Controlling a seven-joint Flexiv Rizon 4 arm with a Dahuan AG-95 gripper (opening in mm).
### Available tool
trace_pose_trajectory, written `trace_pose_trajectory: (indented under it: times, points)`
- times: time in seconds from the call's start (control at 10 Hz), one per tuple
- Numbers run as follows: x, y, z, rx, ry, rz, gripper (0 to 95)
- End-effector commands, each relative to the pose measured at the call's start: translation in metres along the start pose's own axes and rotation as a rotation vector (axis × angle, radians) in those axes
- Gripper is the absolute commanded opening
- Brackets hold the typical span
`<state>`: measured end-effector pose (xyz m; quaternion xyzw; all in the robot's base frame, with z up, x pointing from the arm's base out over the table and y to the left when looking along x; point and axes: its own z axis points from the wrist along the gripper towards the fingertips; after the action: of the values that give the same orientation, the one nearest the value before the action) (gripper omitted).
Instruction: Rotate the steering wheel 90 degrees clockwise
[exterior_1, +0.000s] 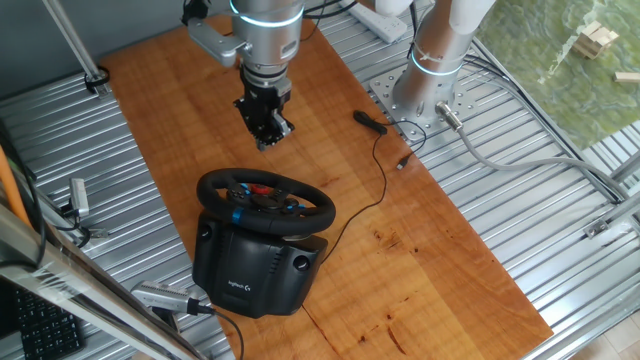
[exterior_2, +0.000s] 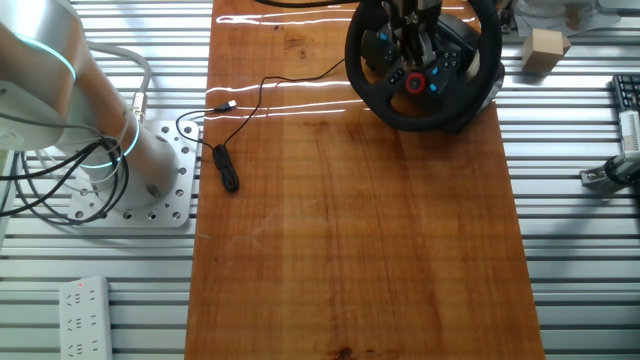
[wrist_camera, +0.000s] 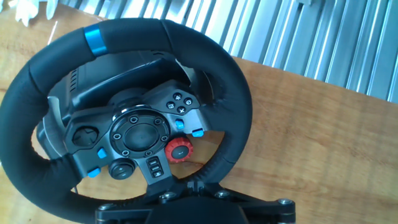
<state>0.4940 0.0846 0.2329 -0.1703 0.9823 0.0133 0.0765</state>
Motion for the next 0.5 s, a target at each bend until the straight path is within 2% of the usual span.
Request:
trace_pose_trajectory:
  times: [0.1, 0.3, 0.5]
  points:
    - [-0.0009, -0.0001, 0.0004, -0.004, 0.003, -0.009, 0.0]
    - [-0.0008, 0.0002, 0.0003, -0.003, 0.009, -0.015, 0.0]
    - [-0.0008, 0.0002, 0.0003, -0.004, -0.015, -0.023, 0.0]
